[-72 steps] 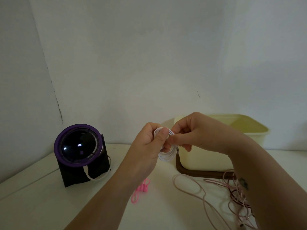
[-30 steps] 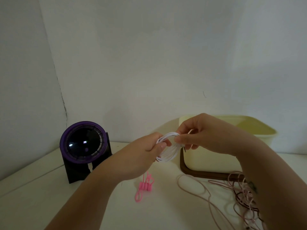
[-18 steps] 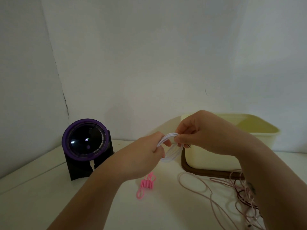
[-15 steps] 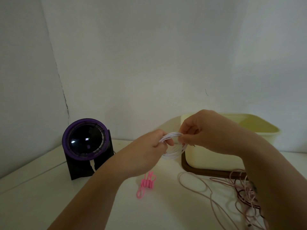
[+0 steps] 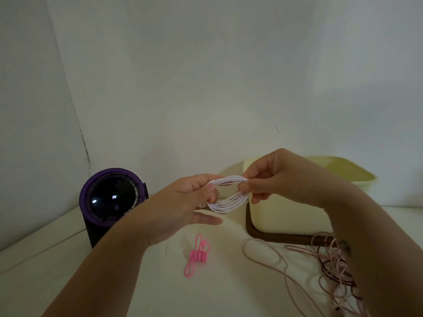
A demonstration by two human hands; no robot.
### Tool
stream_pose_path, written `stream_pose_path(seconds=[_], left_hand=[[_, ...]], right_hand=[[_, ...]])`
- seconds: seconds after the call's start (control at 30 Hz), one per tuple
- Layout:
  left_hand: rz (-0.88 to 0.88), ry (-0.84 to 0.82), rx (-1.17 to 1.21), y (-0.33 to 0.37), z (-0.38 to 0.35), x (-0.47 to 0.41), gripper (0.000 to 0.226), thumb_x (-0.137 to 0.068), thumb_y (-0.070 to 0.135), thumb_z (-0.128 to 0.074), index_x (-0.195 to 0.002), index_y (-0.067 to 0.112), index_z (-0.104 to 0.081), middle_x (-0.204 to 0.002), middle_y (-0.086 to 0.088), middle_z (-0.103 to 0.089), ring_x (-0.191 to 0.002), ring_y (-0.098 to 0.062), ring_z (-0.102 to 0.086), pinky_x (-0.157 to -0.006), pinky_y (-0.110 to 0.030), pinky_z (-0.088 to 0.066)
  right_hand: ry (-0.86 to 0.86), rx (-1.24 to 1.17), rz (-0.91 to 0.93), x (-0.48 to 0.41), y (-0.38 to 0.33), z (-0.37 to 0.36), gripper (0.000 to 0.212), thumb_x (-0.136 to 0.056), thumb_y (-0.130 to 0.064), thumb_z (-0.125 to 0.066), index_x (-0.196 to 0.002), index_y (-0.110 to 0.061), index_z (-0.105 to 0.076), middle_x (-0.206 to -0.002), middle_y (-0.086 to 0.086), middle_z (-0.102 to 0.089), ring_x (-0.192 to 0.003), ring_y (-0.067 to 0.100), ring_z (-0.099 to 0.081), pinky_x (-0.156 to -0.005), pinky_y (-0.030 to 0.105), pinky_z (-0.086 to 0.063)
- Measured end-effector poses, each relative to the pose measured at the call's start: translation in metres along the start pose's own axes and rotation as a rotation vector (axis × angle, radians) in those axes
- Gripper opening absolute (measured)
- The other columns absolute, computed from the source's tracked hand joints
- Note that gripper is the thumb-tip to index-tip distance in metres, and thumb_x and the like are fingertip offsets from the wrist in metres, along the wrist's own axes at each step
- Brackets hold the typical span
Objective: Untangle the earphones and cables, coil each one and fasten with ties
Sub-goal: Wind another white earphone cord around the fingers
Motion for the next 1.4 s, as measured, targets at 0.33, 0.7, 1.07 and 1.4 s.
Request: stream_pose_path(seconds=[0.33, 0.7, 1.07, 1.4], left_hand=[[0.049, -0.029, 0.032, -0.001, -0.006, 0.0, 0.036, -0.1, 0.01, -0.036, -0.078, 0.015, -0.064, -0.068, 0.007, -0.055, -0.07, -0.007, -0.054, -0.076, -0.024, -0.051], [0.078, 0.004, 0.454, -0.004, -0.01, -0.007, 0.042, -0.081, 0.016, -0.049, -0.113, -0.011, -0.054, -0.067, 0.0, -0.053, -0.07, -0.014, -0.048, -0.073, -0.028, -0.058], [0.065, 0.009, 0.638, 0.002, -0.007, -0.006, 0.037, -0.079, 0.013, -0.048, -0.11, -0.005, -0.057, -0.067, -0.002, -0.053, -0.051, -0.007, -0.053, -0.072, -0.027, -0.059], [0.166, -0.113, 0.477, -0.022, -0.001, -0.006, 0.034, -0.086, 0.011, -0.058, -0.119, 0.003, -0.062, -0.099, -0.011, -0.069, -0.089, -0.018, -0.068, -0.077, -0.029, -0.057]], right_hand=[[-0.017, -0.485, -0.1, -0.012, 0.016, -0.016, 0.01, -0.08, -0.012, -0.065, -0.071, -0.009, -0.07, -0.061, 0.0, -0.066, -0.053, 0.006, -0.054, -0.057, 0.015, -0.049], [-0.027, -0.92, -0.119, -0.021, 0.019, -0.026, 0.034, -0.074, -0.012, -0.058, -0.106, -0.002, -0.062, -0.064, 0.001, -0.055, -0.045, 0.006, -0.04, -0.046, 0.016, -0.037], [0.079, -0.788, -0.083, -0.013, 0.008, -0.011, 0.023, -0.07, -0.014, -0.063, -0.09, -0.004, -0.068, -0.063, 0.003, -0.062, -0.046, 0.005, -0.052, -0.049, 0.014, -0.048], [0.04, -0.281, -0.033, -0.001, -0.003, -0.001, 0.009, -0.081, -0.004, -0.065, -0.085, -0.006, -0.073, -0.063, 0.008, -0.065, -0.052, 0.011, -0.059, -0.056, 0.018, -0.051]])
Point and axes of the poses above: each hand's wrist, its own x-axis away from the middle knuckle, its own z-axis out of the back of the hand, y = z × x, the point moved 3 cm from there along -x, towards the middle knuckle
